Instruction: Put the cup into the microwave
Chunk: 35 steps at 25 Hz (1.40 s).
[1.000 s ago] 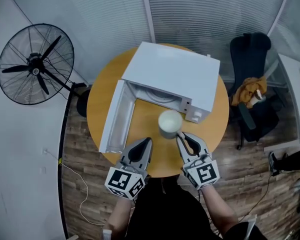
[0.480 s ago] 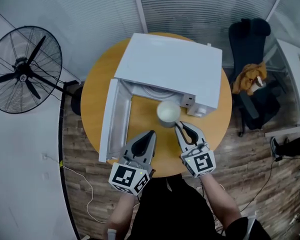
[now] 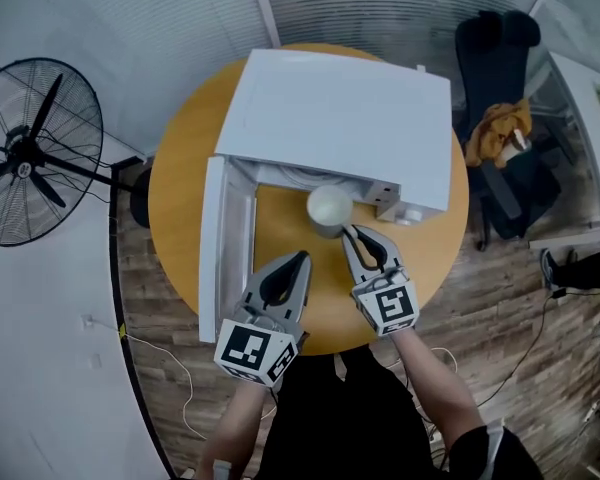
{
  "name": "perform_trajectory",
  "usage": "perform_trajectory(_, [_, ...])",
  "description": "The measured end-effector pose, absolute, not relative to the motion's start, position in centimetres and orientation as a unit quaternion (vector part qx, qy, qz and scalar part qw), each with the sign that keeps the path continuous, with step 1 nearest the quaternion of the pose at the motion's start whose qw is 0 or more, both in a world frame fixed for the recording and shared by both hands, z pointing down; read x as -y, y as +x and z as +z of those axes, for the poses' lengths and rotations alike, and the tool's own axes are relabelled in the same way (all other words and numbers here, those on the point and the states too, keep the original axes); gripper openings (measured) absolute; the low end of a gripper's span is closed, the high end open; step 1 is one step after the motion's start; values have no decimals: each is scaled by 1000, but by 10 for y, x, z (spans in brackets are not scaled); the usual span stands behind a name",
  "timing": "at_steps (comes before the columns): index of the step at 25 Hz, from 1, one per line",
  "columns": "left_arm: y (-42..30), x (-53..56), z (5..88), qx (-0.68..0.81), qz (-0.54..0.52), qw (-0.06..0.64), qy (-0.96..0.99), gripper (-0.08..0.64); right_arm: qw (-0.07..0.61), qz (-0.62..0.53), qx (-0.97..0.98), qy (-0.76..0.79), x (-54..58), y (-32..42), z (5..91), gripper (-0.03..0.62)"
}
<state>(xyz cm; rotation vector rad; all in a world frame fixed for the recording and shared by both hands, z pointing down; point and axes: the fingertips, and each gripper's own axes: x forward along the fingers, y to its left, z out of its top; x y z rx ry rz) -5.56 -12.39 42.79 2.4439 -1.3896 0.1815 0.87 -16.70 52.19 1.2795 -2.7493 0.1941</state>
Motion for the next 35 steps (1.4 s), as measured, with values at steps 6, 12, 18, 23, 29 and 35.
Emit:
perform_trajectory(6, [-66,138,439,484,64,174,855,-5,78,79,899,424,187,-3,547,54])
perform_trajectory(12, [-74,149,446,480,64,185,855,-5,90,82,893,433,210,-13,564,54])
perform_trajectory(18, [-76,159,449,472,62,189,859,-5,96,85,886,445,234,-21,573,54])
perform_trajectory(23, [-79,164,449,468,62,192,860,-5,99,90,880,456,248,-23,579,54])
perform_trajectory(29, [-83,167,449,467,66,190,861,-5,98,96,871,471,262,-24,585,54])
perform_trajectory(35, [-85,168,448,469,62,190,860,-5,99,104,864,482,270,-24,591,54])
